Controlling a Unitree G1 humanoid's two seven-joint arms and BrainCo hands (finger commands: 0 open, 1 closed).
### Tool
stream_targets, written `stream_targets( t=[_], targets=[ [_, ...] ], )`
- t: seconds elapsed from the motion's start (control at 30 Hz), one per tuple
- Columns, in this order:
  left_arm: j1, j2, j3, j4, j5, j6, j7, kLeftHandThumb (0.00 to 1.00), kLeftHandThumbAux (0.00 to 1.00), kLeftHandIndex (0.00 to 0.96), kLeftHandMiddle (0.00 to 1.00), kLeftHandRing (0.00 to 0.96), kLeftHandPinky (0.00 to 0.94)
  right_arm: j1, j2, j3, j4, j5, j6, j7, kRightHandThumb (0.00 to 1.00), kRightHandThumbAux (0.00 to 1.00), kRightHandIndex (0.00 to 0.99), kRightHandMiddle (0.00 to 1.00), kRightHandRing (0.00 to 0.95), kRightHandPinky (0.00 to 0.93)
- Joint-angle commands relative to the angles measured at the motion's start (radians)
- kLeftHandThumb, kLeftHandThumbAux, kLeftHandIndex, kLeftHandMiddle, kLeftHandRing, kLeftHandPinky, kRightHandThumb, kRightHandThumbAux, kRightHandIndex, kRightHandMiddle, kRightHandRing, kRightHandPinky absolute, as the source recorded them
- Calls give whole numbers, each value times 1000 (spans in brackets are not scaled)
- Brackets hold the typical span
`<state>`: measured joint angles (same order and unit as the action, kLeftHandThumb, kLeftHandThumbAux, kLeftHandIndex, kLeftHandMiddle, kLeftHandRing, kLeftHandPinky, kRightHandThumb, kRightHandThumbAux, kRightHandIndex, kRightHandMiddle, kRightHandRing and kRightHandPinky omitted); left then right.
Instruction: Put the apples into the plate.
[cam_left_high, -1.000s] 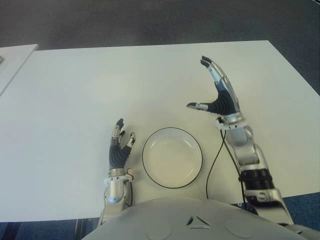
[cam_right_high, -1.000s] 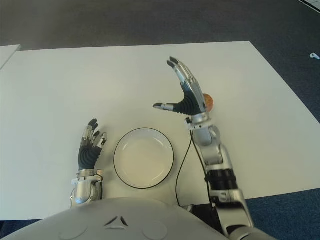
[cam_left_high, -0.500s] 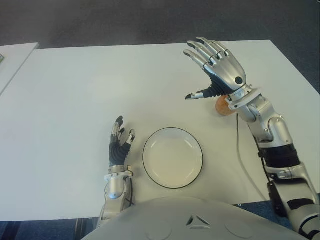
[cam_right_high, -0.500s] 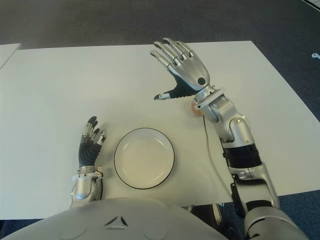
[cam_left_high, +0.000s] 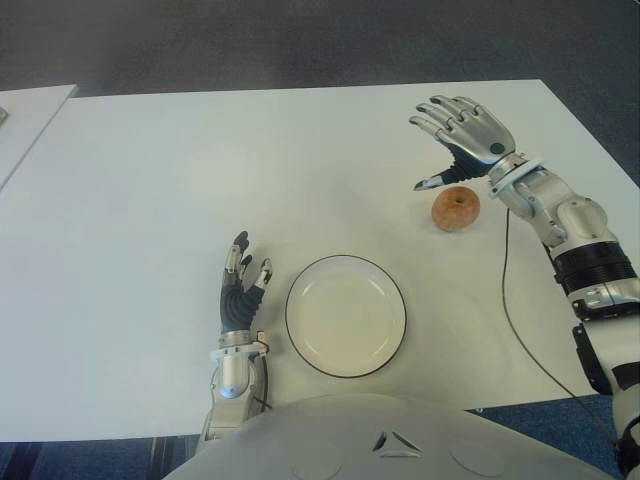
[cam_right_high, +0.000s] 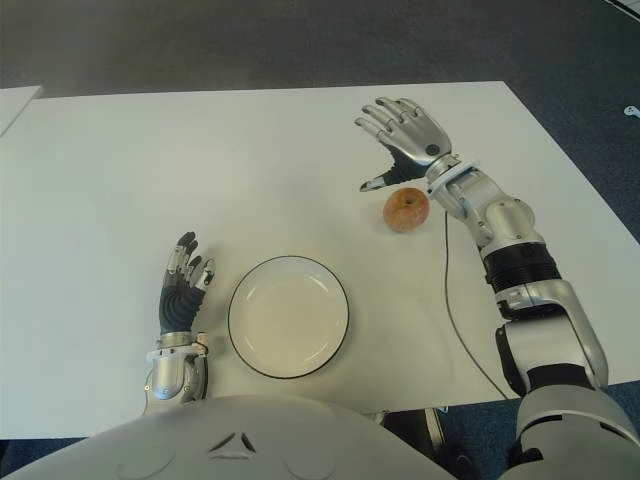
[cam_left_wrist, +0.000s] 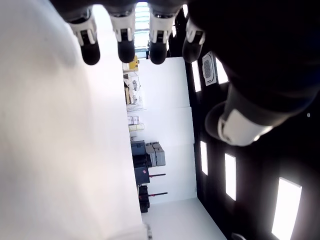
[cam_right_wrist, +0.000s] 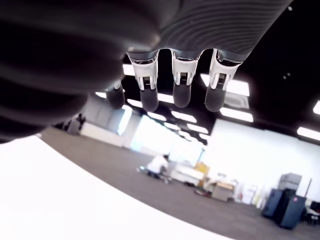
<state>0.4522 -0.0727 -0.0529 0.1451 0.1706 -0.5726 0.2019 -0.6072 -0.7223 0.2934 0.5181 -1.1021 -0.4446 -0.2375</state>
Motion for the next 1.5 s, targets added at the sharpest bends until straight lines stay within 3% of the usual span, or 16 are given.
stream_targets(
  t=[0.03,0.4,0.7,0.97,1.3,1.5],
  targets=[
    [20,-5,1,1,21,38,17,109,624,54,42,41,63,-28,11,17,114,81,-20,26,232,265,1,0,0,0],
    [39,-5,1,-15,33,44,19,111,620,57,48,47,65,-76,-5,87,290,112,-34,-7,215,206,0,0,0,0],
    [55,-1,0,-33,30,53,9,113,623,58,53,48,58,-91,-19,138,359,114,-44,-35,224,216,0,0,0,0],
    [65,3,-2,-46,14,63,-5,113,627,60,52,43,52,-85,-31,157,359,134,-51,-21,213,224,0,0,0,0],
    [68,14,-9,-49,-27,68,-45,136,630,62,46,40,54,-8,-53,157,246,165,-46,-2,207,223,0,0,0,0],
    [64,18,-10,-40,-33,52,-54,146,629,63,50,46,60,23,-48,172,235,149,-32,-44,219,234,0,0,0,0]
  ],
)
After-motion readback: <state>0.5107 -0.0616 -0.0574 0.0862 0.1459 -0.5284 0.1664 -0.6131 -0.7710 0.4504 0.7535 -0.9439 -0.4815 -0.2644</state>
